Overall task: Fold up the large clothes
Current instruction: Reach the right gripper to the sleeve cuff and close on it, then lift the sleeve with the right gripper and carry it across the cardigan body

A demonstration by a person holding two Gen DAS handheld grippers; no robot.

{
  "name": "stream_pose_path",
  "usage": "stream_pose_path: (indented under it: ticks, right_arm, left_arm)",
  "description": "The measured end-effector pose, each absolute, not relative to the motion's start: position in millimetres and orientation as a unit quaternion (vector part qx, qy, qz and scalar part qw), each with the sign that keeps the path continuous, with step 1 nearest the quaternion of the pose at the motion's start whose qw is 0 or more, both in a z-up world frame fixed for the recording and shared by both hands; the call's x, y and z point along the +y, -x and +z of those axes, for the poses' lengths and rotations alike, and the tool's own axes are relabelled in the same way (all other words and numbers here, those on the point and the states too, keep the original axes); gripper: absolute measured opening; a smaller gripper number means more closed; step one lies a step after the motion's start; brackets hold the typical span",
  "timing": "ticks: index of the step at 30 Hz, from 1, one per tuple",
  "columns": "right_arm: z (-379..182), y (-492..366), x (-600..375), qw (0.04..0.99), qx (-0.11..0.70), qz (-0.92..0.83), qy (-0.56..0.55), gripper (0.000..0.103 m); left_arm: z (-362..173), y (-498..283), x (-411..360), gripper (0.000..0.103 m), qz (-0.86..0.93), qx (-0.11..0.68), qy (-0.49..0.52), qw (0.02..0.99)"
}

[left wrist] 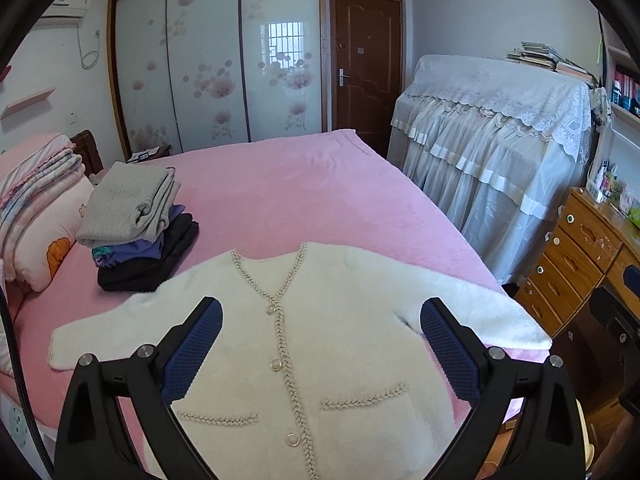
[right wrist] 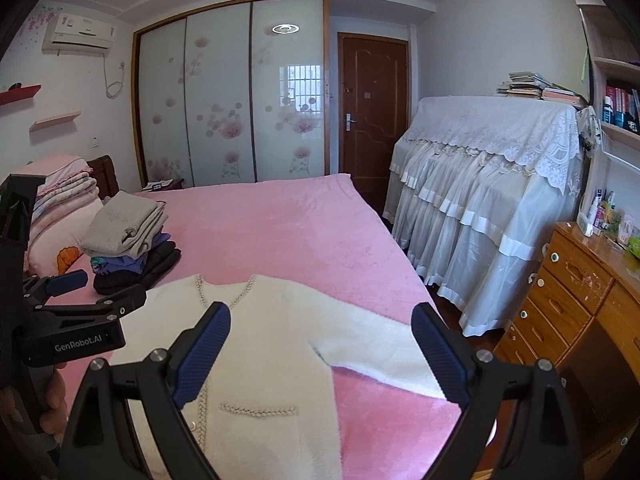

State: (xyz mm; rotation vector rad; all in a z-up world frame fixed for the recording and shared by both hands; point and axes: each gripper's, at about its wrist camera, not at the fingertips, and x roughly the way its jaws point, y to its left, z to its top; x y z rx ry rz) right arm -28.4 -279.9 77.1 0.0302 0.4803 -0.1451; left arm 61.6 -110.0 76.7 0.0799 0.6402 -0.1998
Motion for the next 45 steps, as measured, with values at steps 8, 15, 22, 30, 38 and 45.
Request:
stream_pose_path:
  ticks: [8, 15, 22, 30, 38, 45]
  right_arm:
    - [44, 27, -347, 0.952, 0.261, -0.148, -0.062, 0.093]
    - [-16, 25, -421, 0.922, 0.300, -0.209, -0.125, 0.093]
    - [-99, 21, -475, 0.885, 0.342, -0.220, -0.228, 0.093]
    - [-164, 14, -512, 0.850, 0.350, -0.238, -0.313, 0.090]
    - [-208, -2, -551, 0.814, 0.347, -0.251, -0.392, 0.077]
    - [-233, -19, -569, 0.795, 0.348, -0.267, -0.420, 0.066]
  left_arm:
    - [50, -92, -184, 0.099, -0.140, 0.314, -0.081, 0.935]
    - [9, -109, -252, 0.099, -0.182, 0.284, -0.102, 0.936]
    - [-57, -125, -331, 0.099, -0.218, 0.300, -0.161, 0.915]
    - [-119, -156, -386, 0.099, -0.229, 0.352, -0.154, 0.894]
    - [-154, -175, -414, 0.099, -0.204, 0.363, -0.169, 0.893]
    - [-161, -186, -403, 0.099, -0.196, 0.378, -0.156, 0.891]
